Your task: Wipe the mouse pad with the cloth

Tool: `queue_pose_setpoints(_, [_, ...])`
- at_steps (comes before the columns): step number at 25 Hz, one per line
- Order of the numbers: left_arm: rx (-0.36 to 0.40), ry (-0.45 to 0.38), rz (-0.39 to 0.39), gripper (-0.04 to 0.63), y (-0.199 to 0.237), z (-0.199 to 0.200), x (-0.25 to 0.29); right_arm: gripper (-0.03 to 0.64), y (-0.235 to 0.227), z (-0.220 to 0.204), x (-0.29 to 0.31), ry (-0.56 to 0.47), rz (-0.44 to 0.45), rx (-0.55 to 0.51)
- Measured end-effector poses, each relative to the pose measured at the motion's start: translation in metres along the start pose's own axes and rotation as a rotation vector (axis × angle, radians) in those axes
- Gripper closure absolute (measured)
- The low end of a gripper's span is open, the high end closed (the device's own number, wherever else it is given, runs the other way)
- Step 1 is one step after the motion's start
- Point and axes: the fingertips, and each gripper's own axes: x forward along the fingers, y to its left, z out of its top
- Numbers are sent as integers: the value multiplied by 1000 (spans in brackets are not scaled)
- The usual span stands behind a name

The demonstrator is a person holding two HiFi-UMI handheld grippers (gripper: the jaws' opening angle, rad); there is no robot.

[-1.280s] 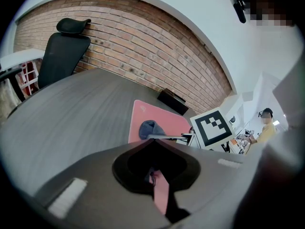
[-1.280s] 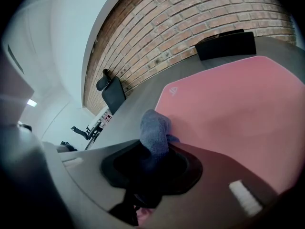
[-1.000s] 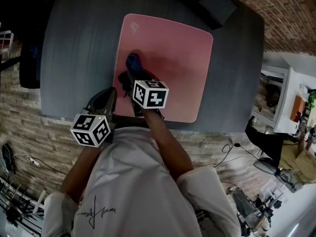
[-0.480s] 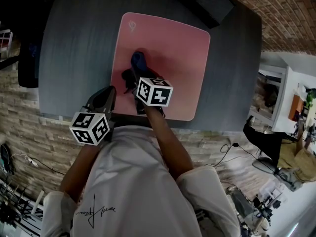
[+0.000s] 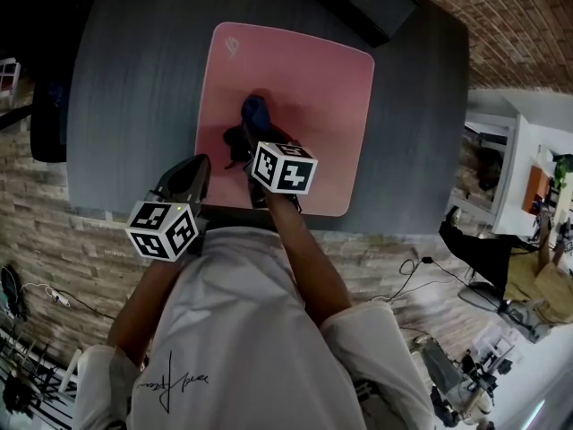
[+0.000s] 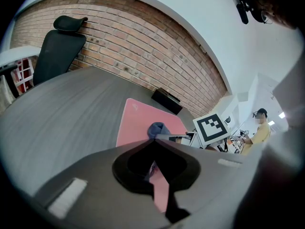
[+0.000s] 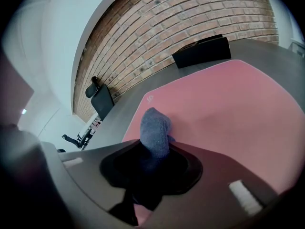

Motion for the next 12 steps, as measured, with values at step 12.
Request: queue_pose_setpoints(12, [13, 11, -23, 581, -16, -1, 9, 509, -20, 0, -15, -9, -29, 4])
